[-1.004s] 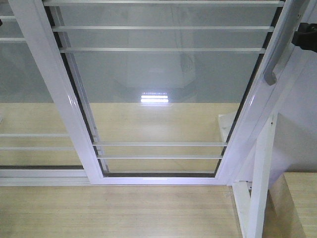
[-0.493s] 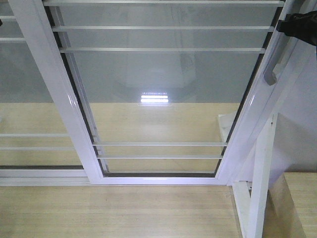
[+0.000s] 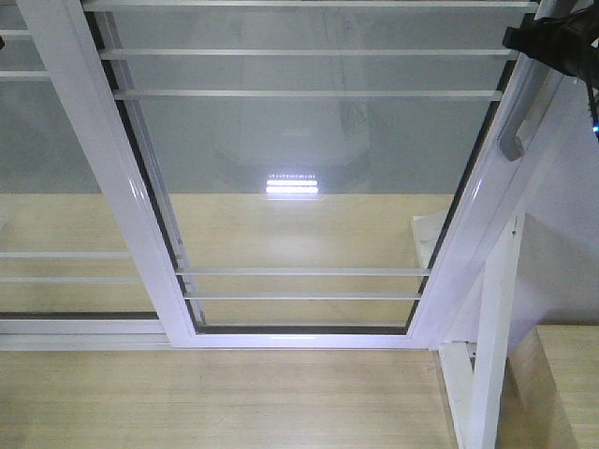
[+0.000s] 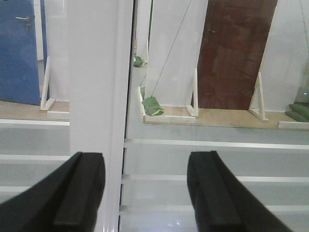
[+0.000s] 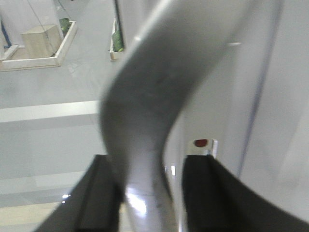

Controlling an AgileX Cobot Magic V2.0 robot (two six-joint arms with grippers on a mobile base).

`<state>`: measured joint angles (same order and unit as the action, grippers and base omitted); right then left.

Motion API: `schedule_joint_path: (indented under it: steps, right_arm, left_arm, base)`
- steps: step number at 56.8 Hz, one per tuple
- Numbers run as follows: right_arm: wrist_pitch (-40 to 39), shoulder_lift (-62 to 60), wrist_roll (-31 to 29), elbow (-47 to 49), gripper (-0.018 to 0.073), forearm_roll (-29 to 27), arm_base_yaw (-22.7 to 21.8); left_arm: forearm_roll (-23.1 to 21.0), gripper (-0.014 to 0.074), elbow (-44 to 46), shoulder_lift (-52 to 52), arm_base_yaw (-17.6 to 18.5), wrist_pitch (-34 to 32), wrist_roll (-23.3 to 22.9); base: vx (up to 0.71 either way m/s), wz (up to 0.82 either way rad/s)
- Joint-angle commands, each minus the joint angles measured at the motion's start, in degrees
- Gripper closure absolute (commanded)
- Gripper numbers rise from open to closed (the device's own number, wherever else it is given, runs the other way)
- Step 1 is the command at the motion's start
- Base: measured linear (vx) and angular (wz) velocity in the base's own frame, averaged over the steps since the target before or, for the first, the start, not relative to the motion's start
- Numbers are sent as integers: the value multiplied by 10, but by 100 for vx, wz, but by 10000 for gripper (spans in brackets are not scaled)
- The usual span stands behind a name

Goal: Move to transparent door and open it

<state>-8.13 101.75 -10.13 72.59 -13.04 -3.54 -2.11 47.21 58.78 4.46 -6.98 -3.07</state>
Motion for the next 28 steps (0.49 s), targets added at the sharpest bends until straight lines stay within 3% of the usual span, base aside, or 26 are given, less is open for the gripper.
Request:
schedule_joint_path:
  steps: [1, 7, 20, 21, 28]
  right_arm:
    - [-58, -28, 9, 22, 442, -1, -5]
    - [-55, -28, 5, 22, 575, -1, 8]
    - [-56, -28, -15, 22, 569, -1, 49]
    - [-58, -33, -17, 22, 568, -1, 91]
    - [-56, -34, -18, 22, 568, -1, 109]
  left_arm:
    - [-1, 93, 23, -8, 1, -44, -2]
    - [-1, 93, 23, -8, 1, -40, -2]
    - [0, 93, 23, -8, 0, -28, 18]
    - [0, 93, 23, -8, 0, -26, 22]
    - [0, 93, 23, -8, 0, -26, 22]
  base:
    - [0, 0]
    - [0, 0]
    - [0, 0]
    - [0, -1]
    - [0, -1]
